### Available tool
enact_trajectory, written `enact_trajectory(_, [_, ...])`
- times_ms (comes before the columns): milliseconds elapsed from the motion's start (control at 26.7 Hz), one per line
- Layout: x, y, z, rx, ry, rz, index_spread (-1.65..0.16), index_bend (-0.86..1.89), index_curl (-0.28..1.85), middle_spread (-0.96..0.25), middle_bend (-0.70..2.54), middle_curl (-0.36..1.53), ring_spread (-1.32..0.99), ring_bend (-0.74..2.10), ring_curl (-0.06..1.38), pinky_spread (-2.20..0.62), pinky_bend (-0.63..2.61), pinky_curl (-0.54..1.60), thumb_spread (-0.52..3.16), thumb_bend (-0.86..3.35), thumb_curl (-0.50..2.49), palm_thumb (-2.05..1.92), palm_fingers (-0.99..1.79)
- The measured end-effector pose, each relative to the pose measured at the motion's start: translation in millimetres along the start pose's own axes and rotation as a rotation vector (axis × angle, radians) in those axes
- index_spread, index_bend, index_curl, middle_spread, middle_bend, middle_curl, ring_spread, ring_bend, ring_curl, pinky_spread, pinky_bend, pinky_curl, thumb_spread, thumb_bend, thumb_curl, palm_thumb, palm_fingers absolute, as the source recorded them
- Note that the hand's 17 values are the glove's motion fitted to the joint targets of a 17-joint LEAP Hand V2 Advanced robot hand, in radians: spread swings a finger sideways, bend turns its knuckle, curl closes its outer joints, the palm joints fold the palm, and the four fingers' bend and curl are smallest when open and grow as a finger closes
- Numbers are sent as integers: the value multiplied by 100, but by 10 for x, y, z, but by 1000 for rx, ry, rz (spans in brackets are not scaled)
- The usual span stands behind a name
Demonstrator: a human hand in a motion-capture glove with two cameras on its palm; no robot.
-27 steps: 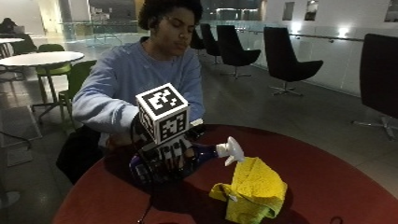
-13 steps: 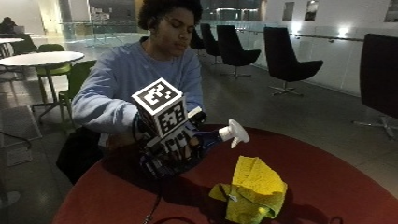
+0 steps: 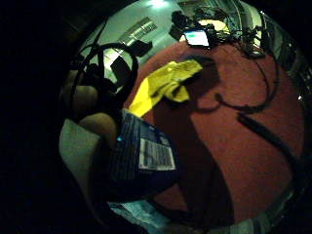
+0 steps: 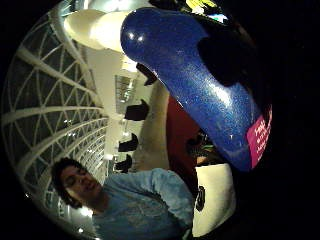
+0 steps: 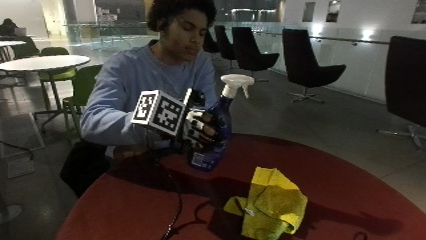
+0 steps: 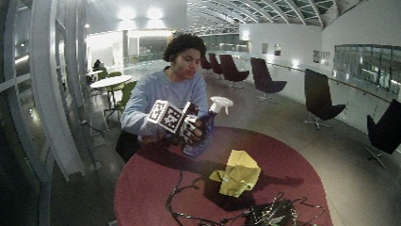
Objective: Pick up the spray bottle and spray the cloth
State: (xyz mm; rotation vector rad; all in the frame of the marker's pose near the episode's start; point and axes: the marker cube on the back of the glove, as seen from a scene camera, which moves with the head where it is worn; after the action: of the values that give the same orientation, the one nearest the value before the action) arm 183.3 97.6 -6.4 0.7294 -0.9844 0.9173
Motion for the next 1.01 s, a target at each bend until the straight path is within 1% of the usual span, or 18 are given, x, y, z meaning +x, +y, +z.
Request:
enact_trajectory(112, [-216,61,308,26,-121,-72,-20,7,17,-3,23,43,-2,57,37,5,44,37,75,-2,70,99,97])
enact_trajectory(225, [-471,48,724,20,-222,-125,-20,6,16,-3,23,43,-2,57,37,5,44,38,74,-2,70,99,96])
enact_trajectory(449, [-800,-35,1433,-35,-339,-174,-22,6,16,-3,23,43,-2,56,38,6,45,38,76,-2,71,99,92])
enact_trajectory(786, [-1015,-33,2283,-136,-341,-232,-23,7,15,-3,24,43,-2,55,37,7,45,37,78,-2,71,100,89])
enact_trajectory(1011, [-997,35,2534,-168,-311,-251,-24,7,16,-3,26,44,-2,53,37,8,44,37,80,-2,71,101,86])
